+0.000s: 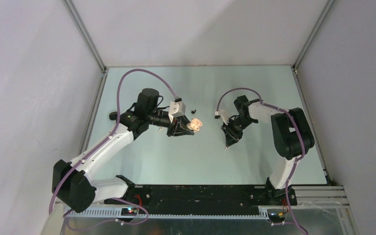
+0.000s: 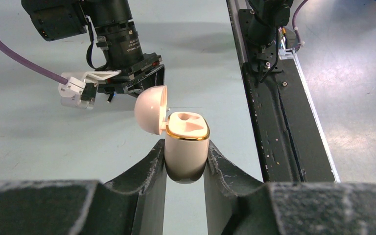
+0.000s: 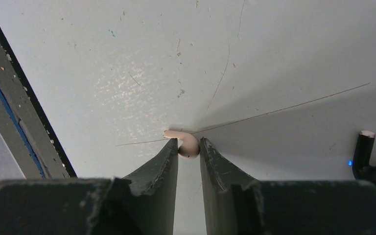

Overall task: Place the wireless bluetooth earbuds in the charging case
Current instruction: Pick up the earbud from the center of the board.

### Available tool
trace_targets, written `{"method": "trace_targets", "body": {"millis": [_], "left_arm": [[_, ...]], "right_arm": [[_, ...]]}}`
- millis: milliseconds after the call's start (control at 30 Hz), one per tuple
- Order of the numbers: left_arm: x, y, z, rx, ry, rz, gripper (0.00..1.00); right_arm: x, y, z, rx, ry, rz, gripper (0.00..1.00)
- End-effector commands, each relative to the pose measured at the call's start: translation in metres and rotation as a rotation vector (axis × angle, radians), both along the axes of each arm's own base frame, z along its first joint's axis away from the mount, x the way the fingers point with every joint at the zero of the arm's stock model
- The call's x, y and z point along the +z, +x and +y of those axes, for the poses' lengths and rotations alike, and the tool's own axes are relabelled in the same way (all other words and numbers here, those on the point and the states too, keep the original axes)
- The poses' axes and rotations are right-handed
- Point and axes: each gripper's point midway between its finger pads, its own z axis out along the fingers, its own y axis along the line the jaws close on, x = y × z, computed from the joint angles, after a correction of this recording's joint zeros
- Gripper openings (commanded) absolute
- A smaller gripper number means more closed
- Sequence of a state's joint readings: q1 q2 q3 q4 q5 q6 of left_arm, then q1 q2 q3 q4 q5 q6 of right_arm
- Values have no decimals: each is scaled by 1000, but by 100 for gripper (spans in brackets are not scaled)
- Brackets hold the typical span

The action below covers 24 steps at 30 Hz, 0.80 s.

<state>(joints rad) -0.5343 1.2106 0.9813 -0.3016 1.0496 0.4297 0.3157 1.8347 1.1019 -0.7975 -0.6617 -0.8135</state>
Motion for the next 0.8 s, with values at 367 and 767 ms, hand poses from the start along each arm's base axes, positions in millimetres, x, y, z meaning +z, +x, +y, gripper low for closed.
{"method": "trace_targets", "body": {"millis": [367, 767], "left_arm": [[-2, 23, -8, 98, -27, 35, 0], [-8, 57, -23, 291, -60, 132, 0]], "right_arm": [[55, 41, -10, -174, 46, -166, 15], [194, 75, -29, -432, 63, -673, 11]]}}
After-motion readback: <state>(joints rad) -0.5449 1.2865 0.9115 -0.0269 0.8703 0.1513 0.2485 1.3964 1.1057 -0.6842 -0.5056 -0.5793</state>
